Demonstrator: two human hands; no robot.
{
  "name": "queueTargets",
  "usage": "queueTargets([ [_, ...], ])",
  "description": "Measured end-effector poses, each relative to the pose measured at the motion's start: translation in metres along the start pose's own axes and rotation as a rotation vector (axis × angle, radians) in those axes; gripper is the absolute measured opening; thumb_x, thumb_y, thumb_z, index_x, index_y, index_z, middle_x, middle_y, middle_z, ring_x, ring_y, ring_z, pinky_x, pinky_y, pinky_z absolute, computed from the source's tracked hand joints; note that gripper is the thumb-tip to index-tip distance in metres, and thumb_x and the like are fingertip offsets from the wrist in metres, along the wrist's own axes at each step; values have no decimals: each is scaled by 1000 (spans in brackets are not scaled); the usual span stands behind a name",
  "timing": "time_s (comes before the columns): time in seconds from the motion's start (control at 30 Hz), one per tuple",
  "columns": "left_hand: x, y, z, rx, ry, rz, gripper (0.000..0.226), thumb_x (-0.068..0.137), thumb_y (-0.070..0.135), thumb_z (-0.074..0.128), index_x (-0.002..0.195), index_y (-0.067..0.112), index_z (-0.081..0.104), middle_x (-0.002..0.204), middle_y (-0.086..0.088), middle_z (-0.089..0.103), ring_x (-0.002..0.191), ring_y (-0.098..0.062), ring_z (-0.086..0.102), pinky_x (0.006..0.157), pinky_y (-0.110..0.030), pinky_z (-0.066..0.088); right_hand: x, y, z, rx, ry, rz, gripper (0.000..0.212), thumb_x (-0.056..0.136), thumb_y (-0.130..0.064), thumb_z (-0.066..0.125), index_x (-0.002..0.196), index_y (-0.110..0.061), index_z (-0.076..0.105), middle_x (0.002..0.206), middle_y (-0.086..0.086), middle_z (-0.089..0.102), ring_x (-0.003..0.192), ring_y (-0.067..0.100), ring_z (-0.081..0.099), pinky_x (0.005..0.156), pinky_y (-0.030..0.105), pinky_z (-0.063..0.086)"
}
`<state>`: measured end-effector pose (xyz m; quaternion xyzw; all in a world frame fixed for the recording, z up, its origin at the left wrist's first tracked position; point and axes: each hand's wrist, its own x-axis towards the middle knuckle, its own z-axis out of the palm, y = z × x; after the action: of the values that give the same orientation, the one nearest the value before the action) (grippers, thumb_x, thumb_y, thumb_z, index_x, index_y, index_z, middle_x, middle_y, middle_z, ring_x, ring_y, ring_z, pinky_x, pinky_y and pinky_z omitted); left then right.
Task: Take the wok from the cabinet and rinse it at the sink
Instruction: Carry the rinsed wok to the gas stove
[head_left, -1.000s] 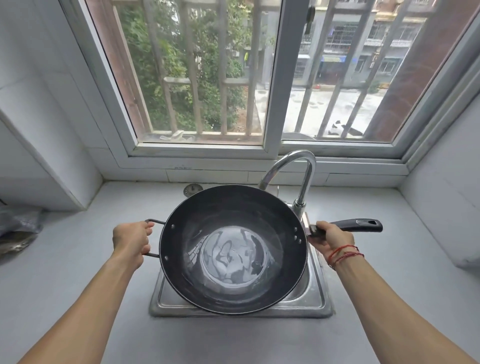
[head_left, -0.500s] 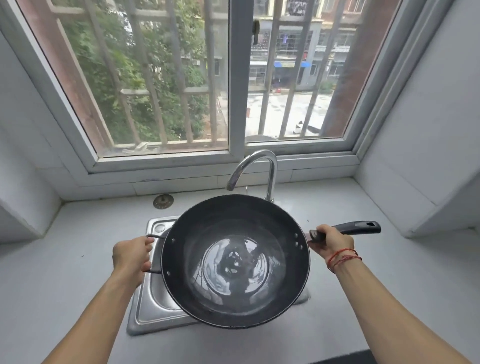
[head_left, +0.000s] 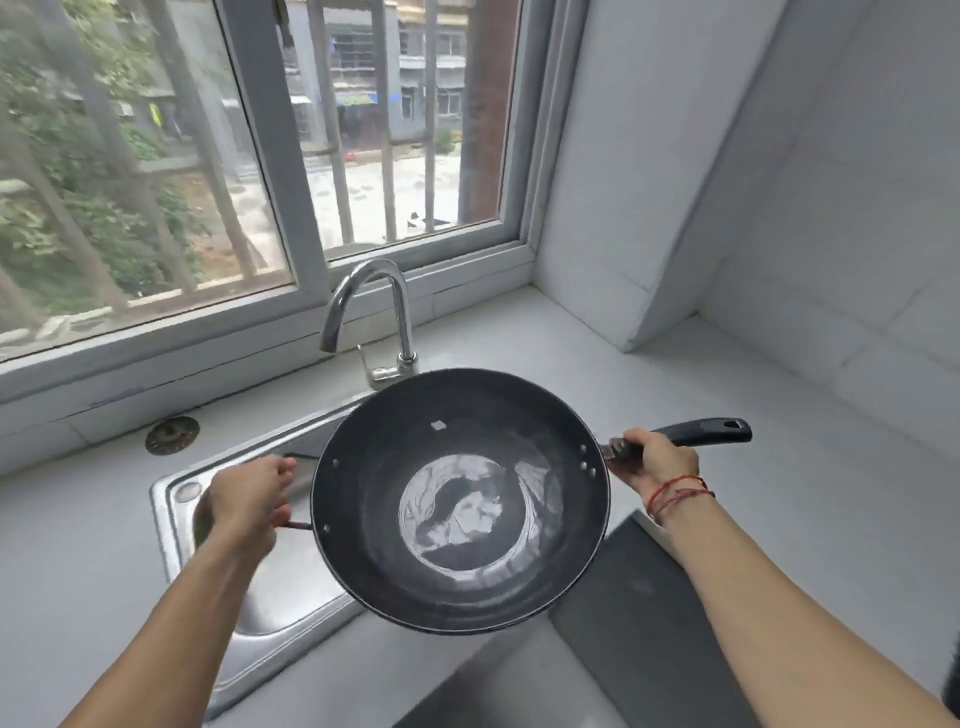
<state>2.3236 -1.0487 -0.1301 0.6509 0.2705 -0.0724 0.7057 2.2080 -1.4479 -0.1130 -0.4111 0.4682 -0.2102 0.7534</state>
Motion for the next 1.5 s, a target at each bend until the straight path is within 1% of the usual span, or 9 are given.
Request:
queueTargets([
  [0.17,-21,-1,58,73,-140,16,20,94,0,51,79,2,63,33,11,44,24,-2,25,30,-10,17,-13,-25,-70,80,120,-74,22,81,15,59,73,-4,50,61,12,57,47,20,62,57,50,59],
  [0.43,-98,-15,167,154,-417,81,17,90,-3,54,75,1,57,41,3,37,25,-4,23,33,-10,16,-43,-59,-213,233,324,-194,15,78,8,65,83,-2,56,65,15,65,55,24,67,60,44,59],
  [0.57,-158,-27,213,199,-521,102,7,90,-3,55,90,-6,61,45,-2,43,25,-5,22,33,-11,17,-69,-73,-289,310,399,-235,10,79,7,65,82,0,59,55,11,65,51,20,66,55,39,59],
  [0.67,-201,-42,246,258,-616,122,7,88,-3,57,93,-7,61,54,-5,42,26,-7,21,33,-13,17,-92,-80,-345,363,482,-277,16,77,8,70,90,5,61,64,14,67,59,23,68,62,43,61],
  [0.77,-242,-53,276,300,-720,123,6,88,-4,56,85,-7,61,45,-1,42,27,-8,21,34,-13,17,-117,-84,-393,411,565,-318,32,74,8,73,104,9,62,81,21,68,70,27,69,65,43,60],
  [0.9,-294,-74,314,374,-858,126,9,90,-3,53,86,-6,61,60,-7,40,26,-7,22,34,-12,17,-156,-79,-446,498,705,-362,32,76,10,70,106,7,59,79,21,66,64,26,69,62,42,61],
  [1.1,-360,-111,366,496,-1131,105,10,90,-3,53,91,-7,62,39,5,39,27,-8,21,34,-12,17,-224,-50,-501,629,938,-415,37,75,9,68,110,10,57,87,27,67,72,33,71,61,40,60],
  [1.37,-447,-162,397,651,-1480,102,13,92,-1,53,94,-7,63,62,-6,38,31,-8,22,33,-17,18,-325,2,-519,816,1235,-544,27,79,17,60,98,-1,51,84,22,56,73,33,64,49,36,58],
  [1.5,-497,-193,384,720,-1621,85,13,95,0,52,90,-5,62,64,-6,40,28,-5,24,32,-15,18,-378,40,-523,869,1423,-568,23,78,16,61,94,2,53,89,26,59,83,39,66,53,41,59],
])
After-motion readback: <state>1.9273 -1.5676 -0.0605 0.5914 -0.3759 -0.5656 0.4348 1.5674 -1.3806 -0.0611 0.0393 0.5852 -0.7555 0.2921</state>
